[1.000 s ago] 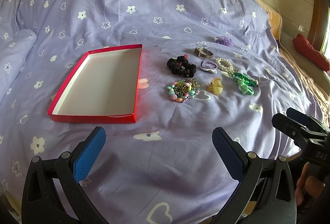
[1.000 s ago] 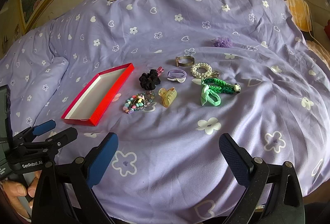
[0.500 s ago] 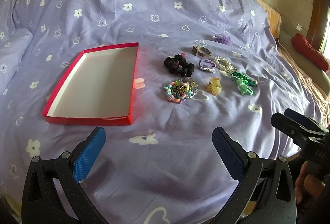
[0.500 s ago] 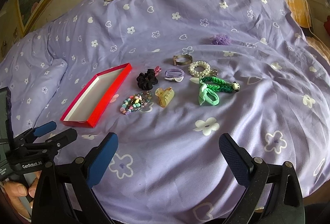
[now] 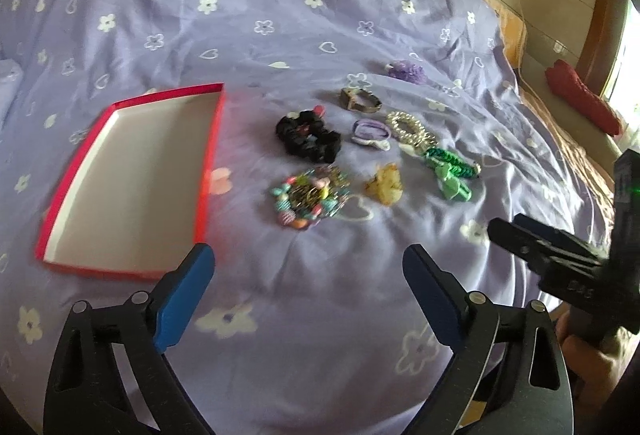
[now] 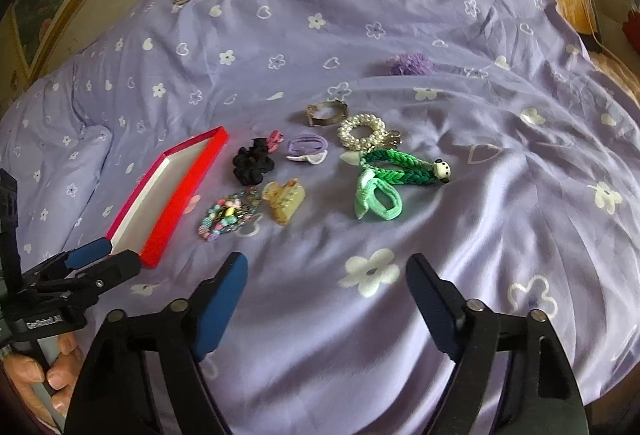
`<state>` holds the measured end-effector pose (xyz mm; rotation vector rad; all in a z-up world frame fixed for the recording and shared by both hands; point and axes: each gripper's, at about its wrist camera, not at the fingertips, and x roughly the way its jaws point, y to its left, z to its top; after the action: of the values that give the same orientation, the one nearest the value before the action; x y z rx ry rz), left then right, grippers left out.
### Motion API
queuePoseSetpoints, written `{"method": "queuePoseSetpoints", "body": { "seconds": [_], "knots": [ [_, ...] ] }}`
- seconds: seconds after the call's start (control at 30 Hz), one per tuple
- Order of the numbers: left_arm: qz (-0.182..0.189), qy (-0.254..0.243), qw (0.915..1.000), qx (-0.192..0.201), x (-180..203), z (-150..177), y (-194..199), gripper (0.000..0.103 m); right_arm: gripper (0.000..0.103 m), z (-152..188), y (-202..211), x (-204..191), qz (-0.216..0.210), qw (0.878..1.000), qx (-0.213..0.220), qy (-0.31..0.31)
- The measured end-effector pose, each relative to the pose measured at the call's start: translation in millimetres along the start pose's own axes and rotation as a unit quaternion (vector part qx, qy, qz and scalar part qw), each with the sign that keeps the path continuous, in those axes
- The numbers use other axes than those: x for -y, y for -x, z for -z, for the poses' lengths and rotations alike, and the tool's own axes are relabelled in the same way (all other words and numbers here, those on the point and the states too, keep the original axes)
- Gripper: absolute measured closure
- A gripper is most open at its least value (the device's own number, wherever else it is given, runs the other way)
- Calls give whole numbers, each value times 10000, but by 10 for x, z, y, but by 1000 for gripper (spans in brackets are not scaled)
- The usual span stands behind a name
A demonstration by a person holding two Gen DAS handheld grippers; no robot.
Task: Organize jewelry
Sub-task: 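Grasp the yellow claw clip with the left tool while the right tool grasps the mint green hair tie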
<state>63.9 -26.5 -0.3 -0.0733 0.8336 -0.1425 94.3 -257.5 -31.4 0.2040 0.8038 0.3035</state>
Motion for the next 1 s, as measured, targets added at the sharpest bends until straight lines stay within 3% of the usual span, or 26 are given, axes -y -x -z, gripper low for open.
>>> {"method": "queuePoseSetpoints", "body": {
  "seconds": [0.33, 0.47, 0.6, 0.63, 0.8, 0.9, 1.0],
  "knots": [
    [371, -214, 9987, -276, 233, -299, -437, 11, 44, -266, -440, 283, 33, 9991, -319, -293],
    [469, -322, 9975, -428, 353, -394, -647, 11, 48, -332, -584, 356, 91, 9985, -434, -335],
    [513, -401, 9965, -530, 439, -468, -850, 13, 78, -356, -668, 434, 130, 9978, -521, -391],
    [521, -425, 9961, -565, 457, -484, -904, 17, 85, -355, -672, 454, 109, 9977, -524, -412],
    [548, -573, 9937, -788, 552, -526, -1159, 34, 97, -373, -632, 488, 58, 9977, -457, -488],
    [547, -683, 9922, -890, 609, -534, -1261, 49, 97, -384, -596, 500, 9, 9977, -415, -541],
    [614, -738, 9904, -992, 638, -522, -1334, 72, 97, -390, -597, 485, -2, 9979, -408, -500]
  ]
}}
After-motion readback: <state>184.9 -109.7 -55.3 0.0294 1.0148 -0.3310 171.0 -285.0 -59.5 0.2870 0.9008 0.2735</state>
